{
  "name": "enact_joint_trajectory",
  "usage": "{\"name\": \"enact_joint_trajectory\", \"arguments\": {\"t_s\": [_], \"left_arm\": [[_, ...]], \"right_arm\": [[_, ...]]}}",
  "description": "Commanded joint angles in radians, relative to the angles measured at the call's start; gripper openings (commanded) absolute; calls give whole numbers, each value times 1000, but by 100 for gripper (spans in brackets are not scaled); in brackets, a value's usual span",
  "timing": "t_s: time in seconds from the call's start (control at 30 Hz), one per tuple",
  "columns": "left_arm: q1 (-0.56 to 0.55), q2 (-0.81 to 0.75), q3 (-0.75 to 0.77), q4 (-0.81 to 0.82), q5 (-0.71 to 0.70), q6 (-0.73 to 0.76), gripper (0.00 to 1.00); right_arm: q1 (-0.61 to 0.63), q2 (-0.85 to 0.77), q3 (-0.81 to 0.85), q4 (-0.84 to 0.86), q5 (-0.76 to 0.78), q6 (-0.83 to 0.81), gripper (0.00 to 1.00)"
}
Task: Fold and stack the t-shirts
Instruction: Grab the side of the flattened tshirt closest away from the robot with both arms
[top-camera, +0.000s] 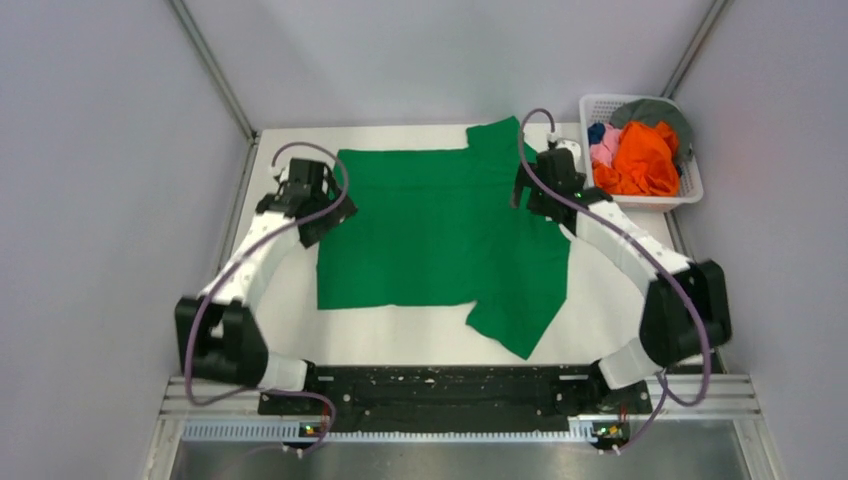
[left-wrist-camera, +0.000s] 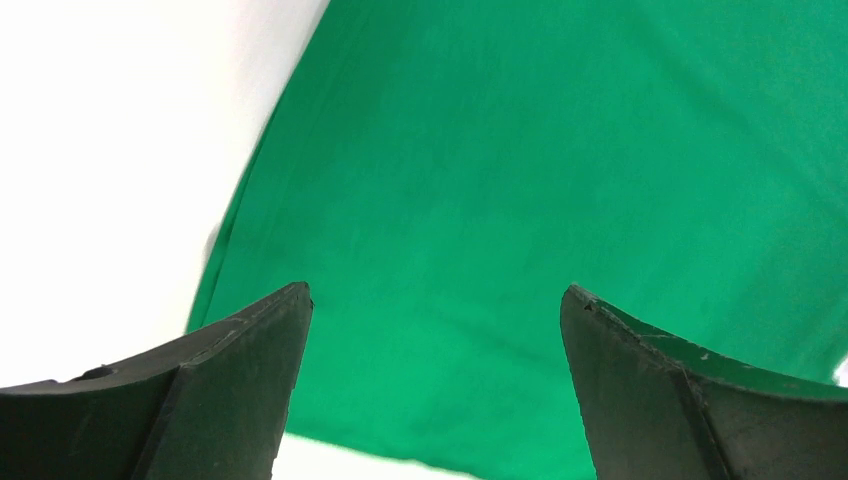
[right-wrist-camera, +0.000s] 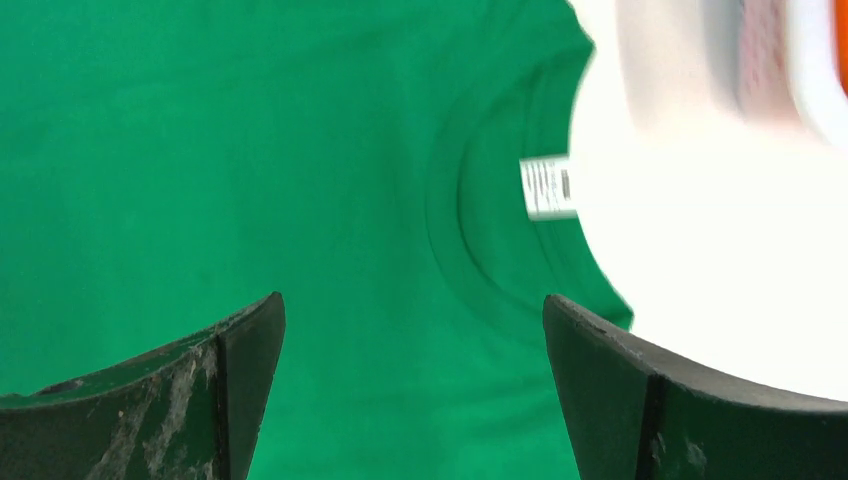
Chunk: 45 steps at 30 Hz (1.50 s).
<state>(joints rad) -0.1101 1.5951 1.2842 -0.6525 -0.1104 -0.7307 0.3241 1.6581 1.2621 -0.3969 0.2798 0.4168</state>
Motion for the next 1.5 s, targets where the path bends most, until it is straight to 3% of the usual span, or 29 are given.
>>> {"name": "enact_joint_trajectory", "arguments": {"t_s": [0.0,0.17,0.2,0.23,0.33,0.63,0.73,0.9,1.0,1.3,1.47], "left_arm": [[-34,-317,-348,-28,-150,-111,99],[-36,-588,-618,-95,-180,-198,95],[-36,-640,-658,-98,-180,-328,92],[-36,-661,-674,-102,-184,-216,90],[-36,-707,-722,-109,-212,-214,86],[-36,-488,-700,-12,-230,-259,63],[-36,-380,-660,24,-200,-251,48],[-36,-259,-616,1,-202,-261,44],[-36,-224,-619,10,-201,-260,43],[-36,-173,-611,40,-202,-233,28],[-35,-149,-592,50,-208,-215,6]], "right_arm": [[13,-248,-306,60,23,73,99],[13,-425,-464,72,-11,121,99],[13,-445,-472,70,-10,125,99],[13,-454,-472,67,-6,126,99],[13,-472,-465,55,1,125,99],[13,-463,-481,53,3,124,99],[12,-454,-482,55,13,118,98],[13,-455,-475,31,60,112,99],[13,-462,-477,31,59,112,99],[12,-462,-477,32,39,108,98],[13,-468,-475,26,40,104,98]]}}
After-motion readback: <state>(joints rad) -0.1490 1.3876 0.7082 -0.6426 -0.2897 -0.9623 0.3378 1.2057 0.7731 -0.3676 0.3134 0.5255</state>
